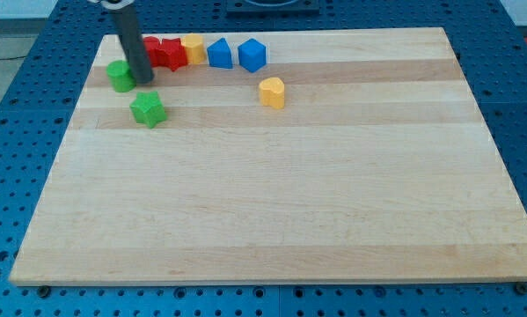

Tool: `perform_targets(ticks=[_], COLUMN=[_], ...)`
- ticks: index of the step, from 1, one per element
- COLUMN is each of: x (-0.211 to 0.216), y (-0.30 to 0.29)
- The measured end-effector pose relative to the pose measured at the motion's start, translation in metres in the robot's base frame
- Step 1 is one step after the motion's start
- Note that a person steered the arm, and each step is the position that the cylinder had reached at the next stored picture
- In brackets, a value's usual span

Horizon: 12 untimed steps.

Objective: Place the green circle to the left of the red circle

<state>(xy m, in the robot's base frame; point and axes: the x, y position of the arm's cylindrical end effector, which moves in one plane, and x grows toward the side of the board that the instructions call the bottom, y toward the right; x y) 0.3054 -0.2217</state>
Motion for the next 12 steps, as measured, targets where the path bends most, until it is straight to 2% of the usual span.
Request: perform_targets(ticks=[1,3,4,6,7,9,12], x=[0.000,-0.007,0.011,0.080,0.076,0.034,0.006], y=[-0.023,-0.011,0.000,-0.070,-0.083,-0.075,-0.075])
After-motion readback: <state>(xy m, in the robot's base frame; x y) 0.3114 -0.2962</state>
